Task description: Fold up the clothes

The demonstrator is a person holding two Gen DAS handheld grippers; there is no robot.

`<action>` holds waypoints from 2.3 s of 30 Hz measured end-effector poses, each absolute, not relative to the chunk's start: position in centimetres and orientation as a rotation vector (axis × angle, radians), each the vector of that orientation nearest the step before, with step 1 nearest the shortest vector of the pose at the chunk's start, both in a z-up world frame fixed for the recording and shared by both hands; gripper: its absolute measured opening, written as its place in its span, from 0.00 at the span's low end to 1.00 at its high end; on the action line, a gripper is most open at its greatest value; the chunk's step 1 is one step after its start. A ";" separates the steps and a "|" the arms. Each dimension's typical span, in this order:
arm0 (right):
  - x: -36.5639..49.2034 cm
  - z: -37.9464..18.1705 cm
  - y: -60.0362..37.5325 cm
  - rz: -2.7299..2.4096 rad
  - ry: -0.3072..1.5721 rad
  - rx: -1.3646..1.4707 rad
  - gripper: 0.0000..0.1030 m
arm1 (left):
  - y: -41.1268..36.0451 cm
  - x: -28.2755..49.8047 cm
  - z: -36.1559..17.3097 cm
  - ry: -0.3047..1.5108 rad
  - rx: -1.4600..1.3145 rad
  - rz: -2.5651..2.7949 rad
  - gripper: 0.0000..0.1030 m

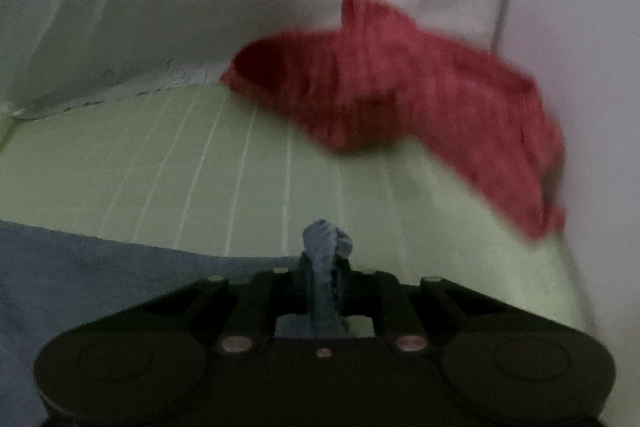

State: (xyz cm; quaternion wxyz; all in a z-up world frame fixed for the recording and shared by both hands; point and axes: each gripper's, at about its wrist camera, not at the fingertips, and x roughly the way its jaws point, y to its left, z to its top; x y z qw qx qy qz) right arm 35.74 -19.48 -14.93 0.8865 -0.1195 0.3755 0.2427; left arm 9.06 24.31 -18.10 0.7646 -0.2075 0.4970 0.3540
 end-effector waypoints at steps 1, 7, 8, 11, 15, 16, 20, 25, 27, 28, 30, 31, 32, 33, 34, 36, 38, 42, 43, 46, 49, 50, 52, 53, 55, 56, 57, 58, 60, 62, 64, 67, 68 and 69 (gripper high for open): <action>36.9 -14.5 -19.2 0.492 0.752 -0.242 0.10 | 24.1 9.1 -17.7 1.069 -0.432 0.770 0.94; 42.6 -13.4 -16.2 0.407 0.635 -0.266 0.20 | 22.8 8.7 -15.4 1.017 -0.349 0.774 0.94; 42.6 -13.4 -15.6 0.380 0.619 -0.305 0.35 | 22.5 8.5 -15.2 1.015 -0.346 0.777 0.94; 40.5 -13.3 -16.7 0.301 0.629 -0.310 0.57 | 21.6 7.7 -14.7 1.011 -0.360 0.768 0.94; 34.6 -14.2 -22.1 0.204 0.731 -0.196 0.73 | 19.7 6.3 -14.5 1.025 -0.365 0.734 0.94; 33.1 -14.5 -23.4 0.180 0.756 -0.167 0.73 | 19.2 5.8 -14.5 1.029 -0.366 0.722 0.94; 27.1 -15.3 -28.8 0.082 0.853 -0.050 0.73 | 16.8 3.7 -14.1 1.034 -0.402 0.660 0.94; 18.7 -16.8 -34.0 -0.049 0.893 0.027 0.80 | 13.7 1.2 -12.8 1.008 -0.421 0.596 0.94; 16.9 -17.3 -34.8 -0.077 0.889 0.053 0.81 | 12.4 0.1 -12.2 0.995 -0.417 0.575 0.94; 16.2 -17.5 -35.1 -0.078 0.883 0.077 0.81 | 11.8 -0.5 -11.8 0.987 -0.410 0.568 0.94; 15.2 -17.5 -35.3 -0.055 0.869 0.089 0.73 | 10.8 -1.8 -11.1 0.976 -0.400 0.558 0.94; 15.0 -17.4 -35.3 -0.034 0.865 0.084 0.66 | 10.3 -2.4 -10.7 0.970 -0.395 0.554 0.94; 14.9 -17.3 -35.4 -0.012 0.861 0.079 0.49 | 9.7 -3.1 -10.4 0.965 -0.390 0.549 0.94; 14.7 -17.2 -35.4 0.009 0.857 0.074 0.30 | 9.3 -3.8 -10.1 0.961 -0.388 0.546 0.94; 14.5 -17.0 -35.4 0.030 0.852 0.069 0.18 | 9.0 -4.4 -9.9 0.957 -0.390 0.545 0.94; 14.3 -16.8 -35.7 0.059 0.844 0.085 0.13 | 8.5 -5.6 -9.7 0.956 -0.396 0.550 0.94; 13.9 -16.4 -35.8 0.055 0.831 0.062 0.12 | 8.1 -6.7 -9.7 0.959 -0.400 0.560 0.94; 11.0 -15.3 -38.0 -0.002 0.810 0.006 0.12 | 7.7 -8.7 -10.0 0.965 -0.423 0.583 0.94; 10.4 -15.4 -38.4 -0.014 0.819 -0.002 0.12 | 7.7 -9.1 -10.2 0.970 -0.432 0.588 0.94; 8.7 -15.8 -39.8 -0.050 0.846 -0.027 0.12 | 7.7 -10.0 -11.1 0.988 -0.458 0.596 0.94; 7.0 -16.1 -41.1 -0.086 0.872 -0.052 0.12 | 7.8 -10.6 -11.8 1.001 -0.474 0.603 0.94; 6.5 -16.2 -41.6 -0.098 0.881 -0.060 0.12 | 7.8 -10.8 -11.9 1.000 -0.475 0.604 0.94; 6.4 -16.2 -41.2 -0.103 0.881 -0.095 0.13 | 7.8 -11.2 -12.0 0.998 -0.476 0.611 0.94; 6.6 -16.1 -40.8 -0.108 0.879 -0.116 0.14 | 7.8 -11.4 -12.0 0.998 -0.476 0.616 0.94; 6.9 -15.9 -40.2 -0.120 0.875 -0.159 0.21 | 8.0 -11.9 -12.0 0.994 -0.480 0.626 0.94; 7.1 -15.8 -39.9 -0.125 0.873 -0.181 0.33 | 8.1 -12.2 -11.9 0.992 -0.484 0.633 0.94; 7.2 -15.8 -39.5 -0.131 0.871 -0.203 0.48 | 8.3 -12.6 -11.9 0.989 -0.490 0.642 0.94; 7.3 -15.5 -39.2 -0.137 0.857 -0.204 0.53 | 8.4 -12.9 -11.9 0.987 -0.496 0.651 0.94; 7.7 -15.1 -38.7 -0.131 0.842 -0.189 0.63 | 9.0 -13.7 -11.9 0.983 -0.510 0.674 0.94; 7.9 -14.9 -38.1 -0.128 0.839 -0.177 0.74 | 9.7 -14.6 -11.8 0.977 -0.527 0.701 0.94; 7.2 -15.2 -37.1 -0.106 0.843 -0.124 0.81 | 10.7 -15.7 -11.8 0.969 -0.544 0.727 0.94; 6.1 -15.6 -35.6 -0.072 0.847 -0.043 0.94 | 12.3 -17.4 -11.7 0.956 -0.547 0.761 0.94; 5.7 -15.8 -35.1 -0.061 0.849 -0.017 1.00 | 12.8 -18.1 -11.7 0.954 -0.542 0.769 0.94; 5.3 -15.9 -34.6 -0.049 0.850 0.010 1.00 | 13.4 -18.6 -11.7 0.955 -0.535 0.776 0.94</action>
